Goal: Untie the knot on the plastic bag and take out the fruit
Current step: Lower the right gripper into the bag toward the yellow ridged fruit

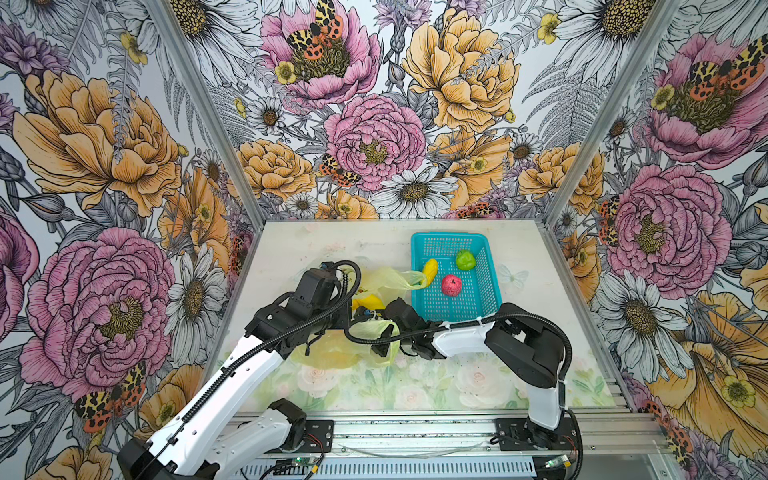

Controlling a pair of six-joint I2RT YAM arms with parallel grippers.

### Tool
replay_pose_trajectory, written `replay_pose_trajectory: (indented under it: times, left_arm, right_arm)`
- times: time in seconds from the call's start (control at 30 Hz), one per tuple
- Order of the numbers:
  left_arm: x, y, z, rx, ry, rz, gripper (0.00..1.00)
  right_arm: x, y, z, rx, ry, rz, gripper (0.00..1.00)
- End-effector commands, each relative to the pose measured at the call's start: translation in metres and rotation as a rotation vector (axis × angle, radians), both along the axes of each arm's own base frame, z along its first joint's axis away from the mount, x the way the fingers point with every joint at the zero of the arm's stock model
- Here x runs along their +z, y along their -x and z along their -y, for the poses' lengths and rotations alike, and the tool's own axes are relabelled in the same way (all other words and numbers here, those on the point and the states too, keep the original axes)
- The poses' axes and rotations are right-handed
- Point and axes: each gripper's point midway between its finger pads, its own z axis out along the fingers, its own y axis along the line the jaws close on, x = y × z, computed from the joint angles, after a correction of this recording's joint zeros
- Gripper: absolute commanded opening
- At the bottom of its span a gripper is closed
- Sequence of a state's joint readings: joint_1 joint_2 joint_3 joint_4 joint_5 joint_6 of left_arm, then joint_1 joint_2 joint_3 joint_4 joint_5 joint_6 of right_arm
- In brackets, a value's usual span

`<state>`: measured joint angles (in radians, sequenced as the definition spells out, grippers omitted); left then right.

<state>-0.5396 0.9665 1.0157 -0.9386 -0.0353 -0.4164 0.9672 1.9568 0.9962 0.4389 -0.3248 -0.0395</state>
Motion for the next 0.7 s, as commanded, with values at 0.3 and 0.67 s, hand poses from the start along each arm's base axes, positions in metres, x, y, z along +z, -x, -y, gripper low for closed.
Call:
replay_pose_trajectory:
  times: [0.3,0.67]
  left_arm:
    - [0.011,0.001,-0.001,0.008,0.011,0.029,0.0]
    - [0.011,0.002,-0.001,0.009,0.014,0.031,0.0]
  right_arm:
    - [-0.014,0.029,-0.029,0.155,0.033,-0.011,0.62]
    - [0.005,0.046,-0.042,0.203,-0.033,-0.043,0.82]
